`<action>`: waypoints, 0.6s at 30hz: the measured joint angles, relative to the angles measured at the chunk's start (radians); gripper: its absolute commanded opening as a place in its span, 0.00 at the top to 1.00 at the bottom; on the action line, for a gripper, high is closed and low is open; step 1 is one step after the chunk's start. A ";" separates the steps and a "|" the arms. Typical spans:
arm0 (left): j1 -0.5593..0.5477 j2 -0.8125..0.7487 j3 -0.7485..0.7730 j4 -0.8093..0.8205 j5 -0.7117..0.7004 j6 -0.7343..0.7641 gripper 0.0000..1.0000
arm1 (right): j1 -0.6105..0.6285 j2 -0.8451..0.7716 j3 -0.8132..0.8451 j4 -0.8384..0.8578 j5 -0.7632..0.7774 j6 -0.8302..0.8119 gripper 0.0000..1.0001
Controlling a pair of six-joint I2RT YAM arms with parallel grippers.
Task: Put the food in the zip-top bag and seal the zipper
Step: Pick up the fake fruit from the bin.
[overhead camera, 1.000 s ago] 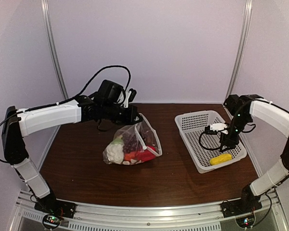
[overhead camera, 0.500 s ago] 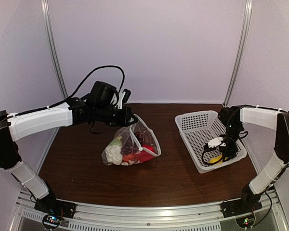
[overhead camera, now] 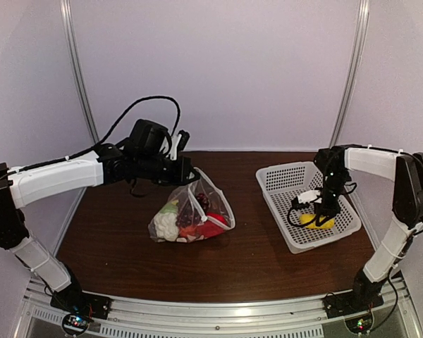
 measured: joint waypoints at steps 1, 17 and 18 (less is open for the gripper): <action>0.000 0.000 -0.001 0.001 0.000 -0.002 1.00 | -0.002 0.000 0.033 -0.018 -0.020 0.006 0.74; 0.000 0.011 -0.002 0.037 0.048 -0.050 1.00 | 0.342 -0.183 0.204 0.106 -0.620 0.484 0.77; 0.000 0.013 -0.002 0.040 0.053 -0.052 1.00 | 0.386 -0.166 0.205 0.154 -0.624 0.536 0.77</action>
